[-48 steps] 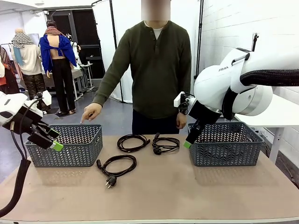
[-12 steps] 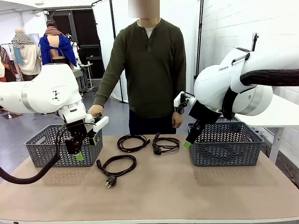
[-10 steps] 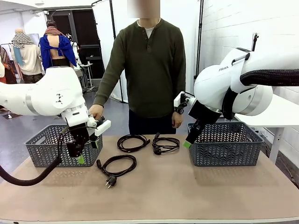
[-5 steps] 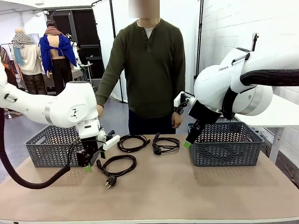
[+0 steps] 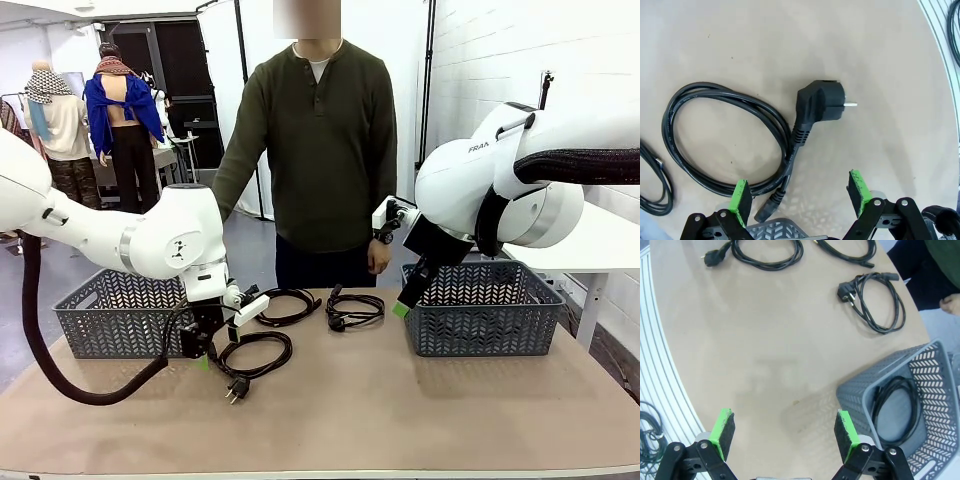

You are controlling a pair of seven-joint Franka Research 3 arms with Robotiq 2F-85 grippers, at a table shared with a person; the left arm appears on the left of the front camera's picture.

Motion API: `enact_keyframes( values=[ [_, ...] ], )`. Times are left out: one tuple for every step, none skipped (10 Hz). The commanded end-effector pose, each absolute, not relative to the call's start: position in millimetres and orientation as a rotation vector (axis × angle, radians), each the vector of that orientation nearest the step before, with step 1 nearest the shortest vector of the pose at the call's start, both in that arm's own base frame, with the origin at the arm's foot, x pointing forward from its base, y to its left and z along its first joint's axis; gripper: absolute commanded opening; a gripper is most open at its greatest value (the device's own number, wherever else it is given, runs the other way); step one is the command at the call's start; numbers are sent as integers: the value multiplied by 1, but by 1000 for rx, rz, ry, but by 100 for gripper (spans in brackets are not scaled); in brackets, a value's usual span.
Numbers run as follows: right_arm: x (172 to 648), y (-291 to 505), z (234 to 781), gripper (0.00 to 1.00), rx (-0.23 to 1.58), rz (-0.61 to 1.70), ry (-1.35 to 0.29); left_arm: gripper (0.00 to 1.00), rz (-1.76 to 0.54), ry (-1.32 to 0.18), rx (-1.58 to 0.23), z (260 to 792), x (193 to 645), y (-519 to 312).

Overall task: Organize the cables according to human instructions.
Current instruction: Pick up a bundle of cables and place it in the basket indicated by the human.

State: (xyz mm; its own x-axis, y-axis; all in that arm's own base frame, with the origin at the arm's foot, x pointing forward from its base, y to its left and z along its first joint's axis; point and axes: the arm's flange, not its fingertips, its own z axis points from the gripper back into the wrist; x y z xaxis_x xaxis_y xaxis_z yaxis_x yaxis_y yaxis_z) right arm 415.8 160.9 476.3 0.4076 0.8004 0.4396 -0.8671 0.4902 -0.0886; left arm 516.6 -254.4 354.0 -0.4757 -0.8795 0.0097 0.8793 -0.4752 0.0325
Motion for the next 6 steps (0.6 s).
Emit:
enact_keyframes(
  values=[
    [417, 161, 477, 100, 158, 1052, -463, 100, -2105, -24, 17, 352, 530, -253],
    [417, 161, 477, 100, 158, 1052, -463, 100, -2106, -26, 7, 348, 532, -252],
    [417, 161, 477, 100, 158, 1052, -463, 100, -2107, -30, 4, 346, 535, -252],
    [417, 161, 477, 100, 158, 1052, -463, 100, -2108, -32, -3, 343, 536, -252],
    [417, 161, 477, 100, 158, 1052, -463, 100, -2109, -30, -11, 338, 539, -251],
    [417, 161, 477, 100, 158, 1052, -463, 100, -2109, -33, -17, 337, 539, -252]
  ],
)
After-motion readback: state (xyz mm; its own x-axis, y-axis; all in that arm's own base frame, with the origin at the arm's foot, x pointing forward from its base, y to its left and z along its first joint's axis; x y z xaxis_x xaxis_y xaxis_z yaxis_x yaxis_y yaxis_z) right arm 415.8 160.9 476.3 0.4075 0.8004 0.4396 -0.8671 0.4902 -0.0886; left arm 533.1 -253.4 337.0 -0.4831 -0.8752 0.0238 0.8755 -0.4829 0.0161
